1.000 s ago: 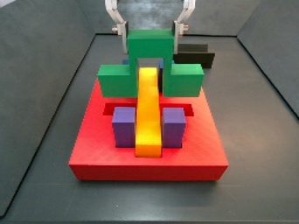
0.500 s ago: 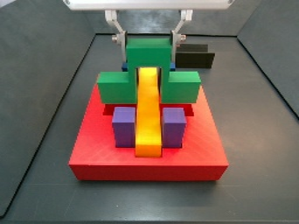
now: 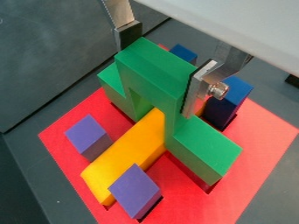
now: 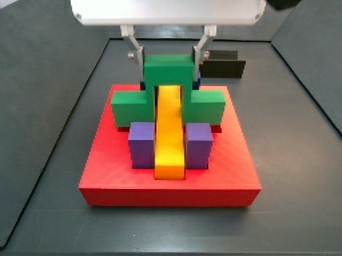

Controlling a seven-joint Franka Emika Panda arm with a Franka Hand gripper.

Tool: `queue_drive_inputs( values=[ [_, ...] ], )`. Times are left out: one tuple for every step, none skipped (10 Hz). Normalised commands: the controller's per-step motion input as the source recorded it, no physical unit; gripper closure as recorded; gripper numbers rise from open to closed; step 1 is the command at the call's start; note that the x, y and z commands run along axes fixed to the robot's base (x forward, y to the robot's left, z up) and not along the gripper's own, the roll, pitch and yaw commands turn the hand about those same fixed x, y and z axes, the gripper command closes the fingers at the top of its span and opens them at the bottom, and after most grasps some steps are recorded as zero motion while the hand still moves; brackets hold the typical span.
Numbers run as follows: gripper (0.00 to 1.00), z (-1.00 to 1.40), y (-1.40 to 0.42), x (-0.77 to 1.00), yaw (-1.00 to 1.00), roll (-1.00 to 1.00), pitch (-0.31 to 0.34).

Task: Pick up the green object. Move up. Place the green object on the fixture. Regrasp the green object. Move to above the board. Insert the green object.
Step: Insert the green object.

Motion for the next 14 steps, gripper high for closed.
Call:
queue_drive_inputs(
  values=[
    [1.00, -0.26, -0.03, 0.00, 0.00, 0.00, -0.080],
    [1.00, -0.27, -0.05, 0.00, 0.00, 0.02, -0.060],
    [1.00, -0.23, -0.03, 0.00, 0.00, 0.02, -0.044],
    [1.00, -0.16, 0.00, 0.00, 0.00, 0.02, -0.017],
    [1.00, -0.05, 0.05, 0.00, -0.01, 0.00, 0.000],
    [1.00, 0.00, 0.07, 0.07, -0.02, 0.00, 0.000],
    [1.00, 0.00, 0.05, 0.17, -0.08, 0.02, 0.043],
    [1.00, 0.00, 0.03, 0.19, -0.10, 0.02, 0.049],
    [1.00, -0.02, 0.00, 0.16, -0.07, 0.01, 0.020],
    [1.00, -0.14, 0.00, 0.12, -0.03, 0.00, 0.000],
    [1.00, -0.23, -0.04, 0.06, -0.06, 0.00, -0.040],
    [1.00, -0.23, -0.03, 0.00, -0.07, 0.00, -0.047],
    [1.00, -0.21, -0.01, 0.00, -0.06, 0.00, -0.046],
    [1.00, -0.24, 0.00, 0.00, -0.06, 0.00, -0.057]
  ],
)
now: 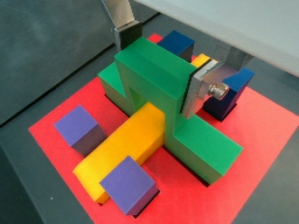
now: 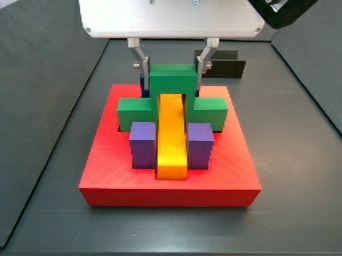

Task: Pick up the green object. Move up. Place the green object on the fixture. Regrasp the green object. Move to above the board. Insert the green object.
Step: Insert the green object.

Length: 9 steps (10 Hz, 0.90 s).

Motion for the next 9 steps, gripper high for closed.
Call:
queue_drive_inputs(
  values=[
    [1.00, -0.27, 0.00, 0.00, -0.08, 0.00, -0.051],
    [1.00, -0.24, 0.00, 0.01, -0.03, -0.01, -0.026],
    [1.00, -0.15, -0.05, 0.00, 0.00, 0.00, -0.011],
    [1.00, -0.04, -0.05, 0.00, 0.00, 0.02, -0.001],
    [1.00, 0.00, -0.03, 0.00, 0.00, 0.06, 0.000],
    [1.00, 0.00, -0.02, 0.01, -0.02, 0.06, 0.000],
    [1.00, -0.01, -0.04, 0.03, -0.04, 0.09, 0.000],
    [1.00, -0.07, -0.06, 0.04, -0.03, 0.09, 0.000],
    [1.00, -0.16, -0.06, 0.18, -0.06, 0.09, 0.000]
  ],
)
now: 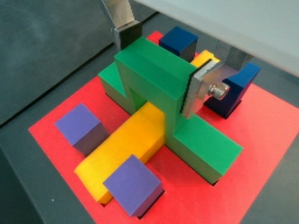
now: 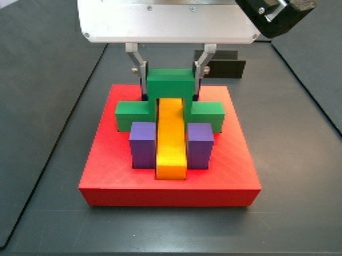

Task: Pick up the green object. Move up. Place the green object on the fixture. Regrasp the green object. Move to above the board. Insert the green object.
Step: Insert the green object.

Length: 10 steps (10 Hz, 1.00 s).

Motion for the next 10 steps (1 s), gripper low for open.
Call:
queue_drive_inputs(
  values=[
    [1.00, -0.23, -0.05, 0.23, -0.12, 0.13, 0.000],
    [1.00, -0.30, -0.03, 0.29, -0.19, 0.15, 0.000],
    [1.00, -0.38, -0.07, 0.29, -0.19, 0.14, 0.000],
    [1.00, -0.39, -0.05, 0.27, -0.16, 0.14, 0.000],
    [1.00, -0.42, -0.01, 0.25, -0.10, 0.13, 0.000],
    [1.00, -0.47, 0.00, 0.33, -0.07, 0.12, 0.000],
    [1.00, -0.57, 0.05, 0.44, 0.00, 0.12, 0.000],
    [1.00, -0.58, 0.05, 0.43, 0.00, 0.09, -0.010],
    [1.00, -0.53, 0.00, 0.34, 0.00, 0.09, -0.020],
    [1.00, -0.17, 0.00, 0.05, 0.00, 0.10, 0.000]
  ],
)
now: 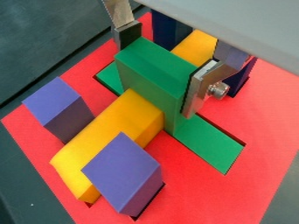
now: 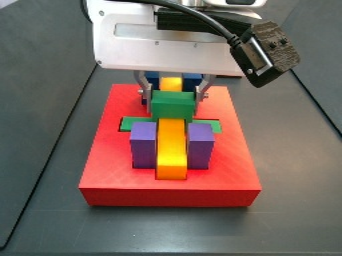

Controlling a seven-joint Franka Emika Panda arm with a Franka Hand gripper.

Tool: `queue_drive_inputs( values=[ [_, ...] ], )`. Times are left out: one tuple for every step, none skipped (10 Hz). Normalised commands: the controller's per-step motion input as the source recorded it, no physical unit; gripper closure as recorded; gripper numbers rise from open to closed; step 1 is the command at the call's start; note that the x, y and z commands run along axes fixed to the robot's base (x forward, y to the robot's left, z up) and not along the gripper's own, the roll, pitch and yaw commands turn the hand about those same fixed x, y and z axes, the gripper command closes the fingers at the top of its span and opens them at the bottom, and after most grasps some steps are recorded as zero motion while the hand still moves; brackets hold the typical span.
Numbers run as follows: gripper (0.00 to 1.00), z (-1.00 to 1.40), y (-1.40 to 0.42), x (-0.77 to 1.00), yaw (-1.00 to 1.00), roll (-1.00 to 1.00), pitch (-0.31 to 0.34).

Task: Pick up the green object. Move up. Place the green object on the fixture. Regrasp the green object. Move to above the board. Insert the green object.
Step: Insert the green object.

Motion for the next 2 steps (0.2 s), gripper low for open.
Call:
queue_drive_inputs(
  values=[
    [1.00, 0.00, 0.00, 0.00, 0.00, 0.02, 0.000],
    [1.00, 0.00, 0.00, 0.00, 0.00, 0.00, 0.000]
  ],
)
